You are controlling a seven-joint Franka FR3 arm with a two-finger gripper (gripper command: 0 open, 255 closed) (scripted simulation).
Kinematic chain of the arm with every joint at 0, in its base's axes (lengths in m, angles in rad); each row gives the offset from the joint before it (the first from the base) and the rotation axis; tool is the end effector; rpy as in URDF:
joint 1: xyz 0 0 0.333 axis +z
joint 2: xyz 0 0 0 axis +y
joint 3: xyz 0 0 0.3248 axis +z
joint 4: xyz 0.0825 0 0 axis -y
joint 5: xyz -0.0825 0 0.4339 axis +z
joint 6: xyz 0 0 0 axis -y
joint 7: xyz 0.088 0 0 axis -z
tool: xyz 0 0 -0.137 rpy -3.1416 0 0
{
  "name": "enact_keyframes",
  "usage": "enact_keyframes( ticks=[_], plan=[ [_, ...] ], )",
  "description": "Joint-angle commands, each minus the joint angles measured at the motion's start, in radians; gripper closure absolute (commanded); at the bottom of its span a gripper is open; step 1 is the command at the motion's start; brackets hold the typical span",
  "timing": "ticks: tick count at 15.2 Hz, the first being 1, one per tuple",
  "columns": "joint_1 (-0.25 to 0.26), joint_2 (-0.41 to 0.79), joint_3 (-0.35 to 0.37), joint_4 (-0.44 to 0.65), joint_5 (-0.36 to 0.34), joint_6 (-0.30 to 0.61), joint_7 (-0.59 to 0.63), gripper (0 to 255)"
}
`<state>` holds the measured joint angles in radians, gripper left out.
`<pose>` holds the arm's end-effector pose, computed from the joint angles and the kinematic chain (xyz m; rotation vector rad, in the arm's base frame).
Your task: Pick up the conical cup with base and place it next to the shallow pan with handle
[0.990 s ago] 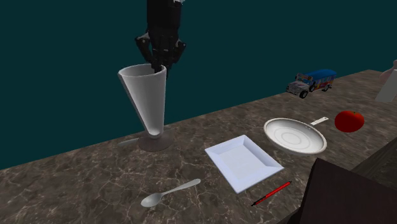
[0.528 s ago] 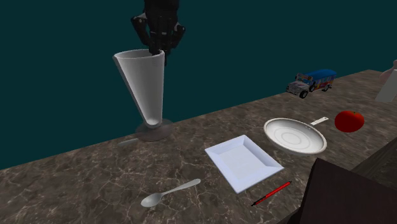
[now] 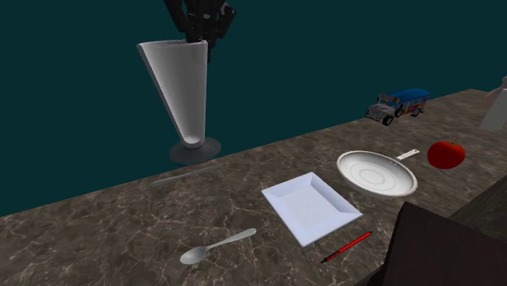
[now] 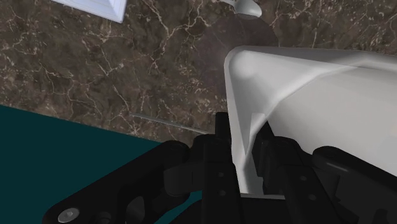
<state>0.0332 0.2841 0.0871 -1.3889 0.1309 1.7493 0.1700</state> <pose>0.7023 0.0932 0.5316 -2.9751 0.1078 -0.0809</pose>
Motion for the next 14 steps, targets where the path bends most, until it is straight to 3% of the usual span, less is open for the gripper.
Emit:
enact_keyframes(
  ticks=[1,5,14],
  plan=[
    [0.001,0.006,0.000,0.037,-0.001,-0.031,0.005,255],
    [0.001,0.017,0.001,0.096,-0.003,-0.078,0.011,255],
    [-0.123,-0.023,-0.062,-0.052,0.030,0.000,-0.189,255]
  ],
)
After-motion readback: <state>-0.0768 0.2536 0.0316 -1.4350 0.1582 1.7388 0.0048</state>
